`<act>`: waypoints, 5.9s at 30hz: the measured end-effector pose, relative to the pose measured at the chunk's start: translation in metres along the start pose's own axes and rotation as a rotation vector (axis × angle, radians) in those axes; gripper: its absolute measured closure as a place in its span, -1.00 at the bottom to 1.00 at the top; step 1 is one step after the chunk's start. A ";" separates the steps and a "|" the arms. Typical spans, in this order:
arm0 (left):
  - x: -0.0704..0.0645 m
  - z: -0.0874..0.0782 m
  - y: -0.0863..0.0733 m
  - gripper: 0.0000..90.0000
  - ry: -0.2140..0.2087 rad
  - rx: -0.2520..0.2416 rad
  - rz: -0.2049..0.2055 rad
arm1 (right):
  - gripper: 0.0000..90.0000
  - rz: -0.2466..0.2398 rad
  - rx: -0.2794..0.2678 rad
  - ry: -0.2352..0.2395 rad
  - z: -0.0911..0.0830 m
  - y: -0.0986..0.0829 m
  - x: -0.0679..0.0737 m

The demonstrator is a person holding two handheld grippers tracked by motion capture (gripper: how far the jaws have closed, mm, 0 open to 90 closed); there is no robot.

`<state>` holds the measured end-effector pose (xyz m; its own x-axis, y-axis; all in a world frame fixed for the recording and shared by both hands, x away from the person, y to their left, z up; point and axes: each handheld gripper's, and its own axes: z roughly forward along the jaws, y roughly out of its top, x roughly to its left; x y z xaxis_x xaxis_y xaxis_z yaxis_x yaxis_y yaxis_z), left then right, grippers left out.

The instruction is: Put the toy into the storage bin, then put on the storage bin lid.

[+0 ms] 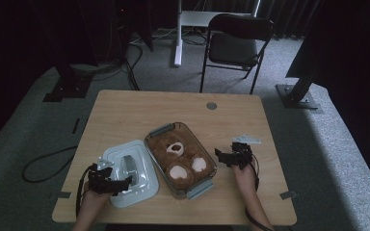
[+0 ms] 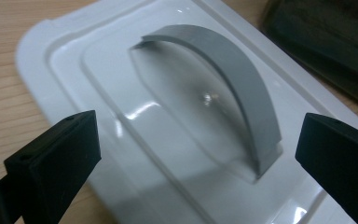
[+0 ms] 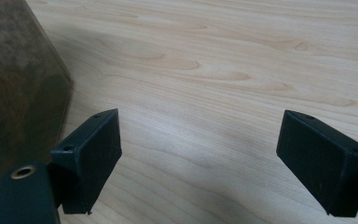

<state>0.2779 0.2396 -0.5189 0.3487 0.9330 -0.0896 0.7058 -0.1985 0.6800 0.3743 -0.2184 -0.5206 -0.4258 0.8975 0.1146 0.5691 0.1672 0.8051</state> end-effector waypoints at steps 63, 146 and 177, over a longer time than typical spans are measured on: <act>-0.006 -0.082 0.043 0.59 -0.073 -0.389 -0.100 | -0.68 -0.066 0.106 0.245 0.025 -0.028 0.049; -0.051 -0.044 0.078 0.56 -0.290 -0.089 0.001 | -0.71 -0.119 0.065 0.382 0.027 -0.021 0.126; -0.033 -0.074 0.077 -0.14 -0.252 -0.180 0.037 | -0.70 -0.108 0.052 0.356 0.020 -0.018 0.113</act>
<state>0.2754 0.2152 -0.4097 0.5298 0.8178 -0.2248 0.5774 -0.1537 0.8018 0.3304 -0.1120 -0.5343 -0.6978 0.6773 0.2331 0.5385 0.2814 0.7942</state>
